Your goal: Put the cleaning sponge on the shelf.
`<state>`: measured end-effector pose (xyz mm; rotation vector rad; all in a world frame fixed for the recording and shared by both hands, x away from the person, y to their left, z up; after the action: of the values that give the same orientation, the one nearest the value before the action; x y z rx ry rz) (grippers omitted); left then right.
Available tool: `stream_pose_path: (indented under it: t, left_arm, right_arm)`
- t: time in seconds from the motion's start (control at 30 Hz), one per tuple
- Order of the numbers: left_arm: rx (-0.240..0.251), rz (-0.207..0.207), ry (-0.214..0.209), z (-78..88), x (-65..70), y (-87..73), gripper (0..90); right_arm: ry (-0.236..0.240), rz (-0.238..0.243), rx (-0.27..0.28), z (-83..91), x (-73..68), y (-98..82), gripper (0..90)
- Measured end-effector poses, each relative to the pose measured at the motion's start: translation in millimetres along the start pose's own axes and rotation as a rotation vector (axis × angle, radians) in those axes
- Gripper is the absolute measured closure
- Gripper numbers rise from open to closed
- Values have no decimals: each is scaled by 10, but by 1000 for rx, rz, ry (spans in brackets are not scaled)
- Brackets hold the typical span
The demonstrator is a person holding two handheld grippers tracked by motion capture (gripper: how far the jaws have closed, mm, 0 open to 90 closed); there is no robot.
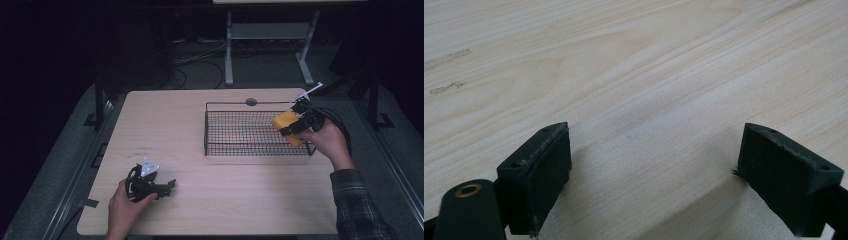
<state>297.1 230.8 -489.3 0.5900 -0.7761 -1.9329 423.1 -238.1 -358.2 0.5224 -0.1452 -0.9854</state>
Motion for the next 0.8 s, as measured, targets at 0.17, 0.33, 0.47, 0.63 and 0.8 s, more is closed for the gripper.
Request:
stream_pose_path:
  t: [0.17, 0.33, 0.47, 0.63, 0.8]
  left_arm:
    - [0, 0, 0, 0, 0, 0, 131]
    - [0, 0, 0, 0, 0, 0, 131]
    - [0, 0, 0, 0, 0, 0, 131]
    - [0, 0, 0, 0, 0, 0, 131]
    - [0, 0, 0, 0, 0, 0, 131]
  right_arm:
    - [-13, -22, -6, -36, 48, 6, 233]
    - [-30, -49, -5, -83, 139, 31, 233]
    - [-36, -68, -3, -105, 187, 48, 233]
    - [-50, -94, -10, -175, 262, 70, 232]
    - [-67, -127, -11, -271, 356, 89, 230]
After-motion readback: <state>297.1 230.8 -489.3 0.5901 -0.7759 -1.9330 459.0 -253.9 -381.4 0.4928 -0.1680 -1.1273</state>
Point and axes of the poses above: each handheld gripper's, and its own axes: z roughly backward along the jaws, y roughly out of its top, x roughly to its right, the point moved 2 cm from there along -z, roughly forward along the jaws, and after that the axes turned 6 degrees about y, right-handed, at the moved point
